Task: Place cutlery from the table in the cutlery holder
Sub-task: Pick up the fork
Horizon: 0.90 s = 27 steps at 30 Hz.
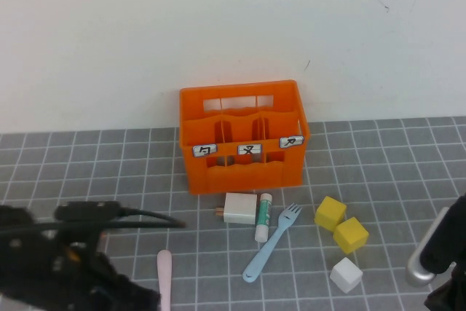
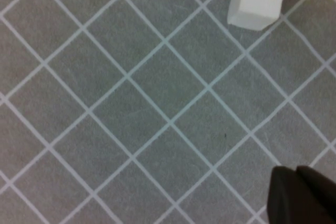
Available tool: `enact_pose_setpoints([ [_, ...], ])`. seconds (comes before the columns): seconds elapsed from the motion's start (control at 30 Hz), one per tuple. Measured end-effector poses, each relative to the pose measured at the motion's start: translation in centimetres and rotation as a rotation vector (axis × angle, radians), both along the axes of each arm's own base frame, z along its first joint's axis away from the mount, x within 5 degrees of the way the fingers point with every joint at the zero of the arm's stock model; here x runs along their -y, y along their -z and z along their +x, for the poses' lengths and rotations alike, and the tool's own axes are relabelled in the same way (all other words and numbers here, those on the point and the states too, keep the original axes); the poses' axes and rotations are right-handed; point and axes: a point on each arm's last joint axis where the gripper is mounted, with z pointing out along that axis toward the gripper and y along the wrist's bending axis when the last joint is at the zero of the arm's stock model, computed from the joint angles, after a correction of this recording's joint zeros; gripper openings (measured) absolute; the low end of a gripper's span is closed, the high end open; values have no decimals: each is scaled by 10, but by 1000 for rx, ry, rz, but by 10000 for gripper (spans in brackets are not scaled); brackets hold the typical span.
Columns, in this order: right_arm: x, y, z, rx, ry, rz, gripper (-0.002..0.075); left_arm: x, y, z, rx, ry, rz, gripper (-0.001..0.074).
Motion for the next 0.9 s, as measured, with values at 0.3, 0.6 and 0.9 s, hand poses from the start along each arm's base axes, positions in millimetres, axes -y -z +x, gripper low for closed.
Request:
enact_pose_setpoints([
  [0.3, -1, -1, 2, 25, 5, 10, -3, 44, 39, 50, -67, -67, 209, 60],
  [0.6, -1, -2, 4, 50, 4, 15, -3, 58, 78, 75, -101, -133, 256, 358],
  [0.9, -1, -2, 5, 57, 4, 16, -3, 61, 99, 83, -89, -142, 259, 359],
])
